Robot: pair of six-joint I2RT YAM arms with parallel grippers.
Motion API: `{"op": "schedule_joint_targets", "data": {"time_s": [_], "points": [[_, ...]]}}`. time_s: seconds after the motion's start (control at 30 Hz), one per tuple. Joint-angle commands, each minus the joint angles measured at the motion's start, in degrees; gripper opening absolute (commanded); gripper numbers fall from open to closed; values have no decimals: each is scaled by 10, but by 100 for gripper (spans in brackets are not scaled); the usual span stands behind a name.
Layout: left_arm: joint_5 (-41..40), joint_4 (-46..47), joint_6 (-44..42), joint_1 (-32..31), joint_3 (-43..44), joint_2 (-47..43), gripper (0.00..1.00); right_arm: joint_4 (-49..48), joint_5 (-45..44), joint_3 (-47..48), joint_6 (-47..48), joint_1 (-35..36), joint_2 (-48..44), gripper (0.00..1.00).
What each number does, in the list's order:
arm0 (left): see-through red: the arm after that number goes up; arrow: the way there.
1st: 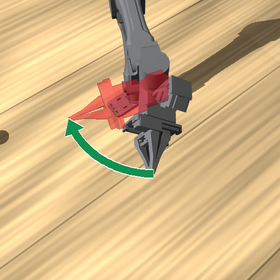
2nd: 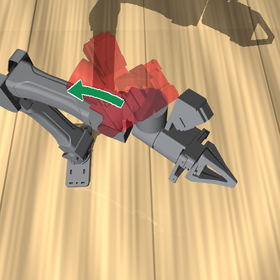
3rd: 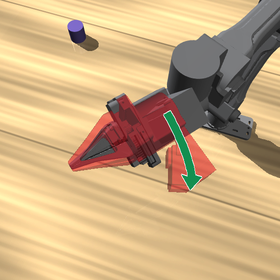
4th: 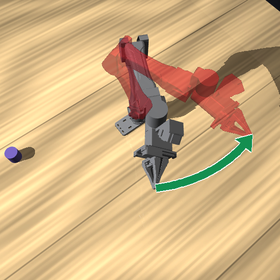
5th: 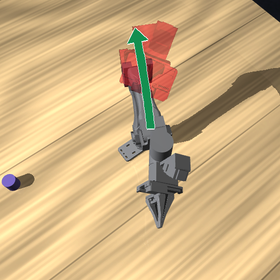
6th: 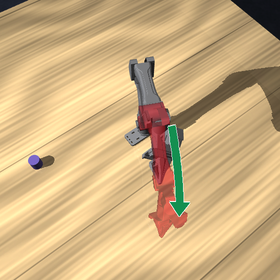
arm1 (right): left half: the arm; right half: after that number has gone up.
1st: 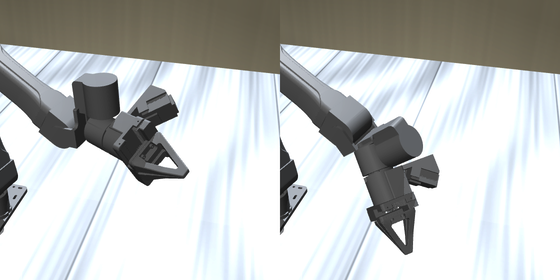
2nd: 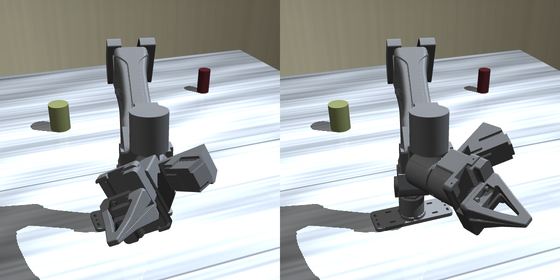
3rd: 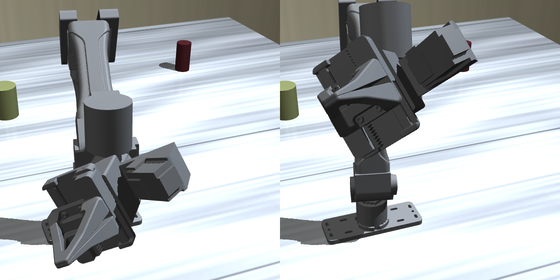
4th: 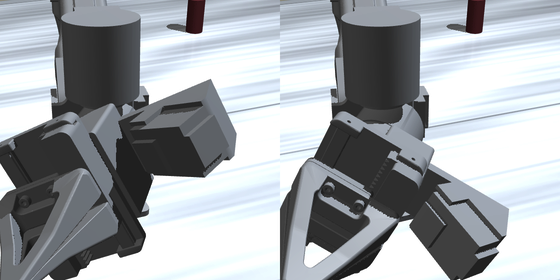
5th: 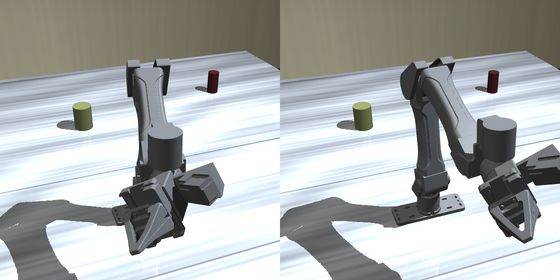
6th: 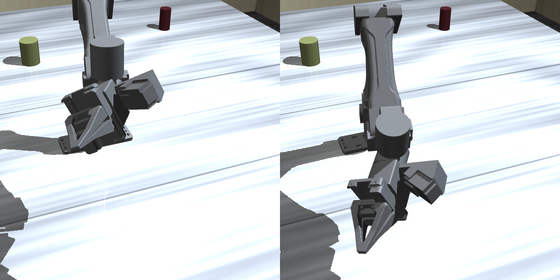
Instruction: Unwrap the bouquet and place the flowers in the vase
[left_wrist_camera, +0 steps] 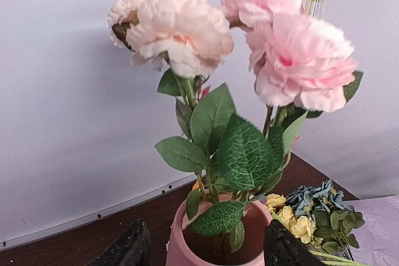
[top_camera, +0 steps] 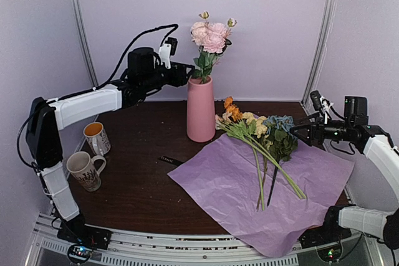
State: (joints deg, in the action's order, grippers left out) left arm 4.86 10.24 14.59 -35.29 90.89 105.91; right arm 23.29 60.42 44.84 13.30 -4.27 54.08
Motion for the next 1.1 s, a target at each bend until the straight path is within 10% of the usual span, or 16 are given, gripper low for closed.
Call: {"op": "schedule_joint_targets", "data": {"time_s": [0.0,0.2,0.57,1.07], "points": [[-14,71,-2,1,-72,-80,63,-14,-3,1,-5,-4,1,85],[-16,82,23,-5,-176,-172,62,-36,-89,0,-33,-4,0,82],[-45,-7,11,-102,-346,-305,54,106,-375,97,59,69,80,42],[-46,1,88,-199,-398,-314,53,238,-514,323,94,278,409,39]]}}
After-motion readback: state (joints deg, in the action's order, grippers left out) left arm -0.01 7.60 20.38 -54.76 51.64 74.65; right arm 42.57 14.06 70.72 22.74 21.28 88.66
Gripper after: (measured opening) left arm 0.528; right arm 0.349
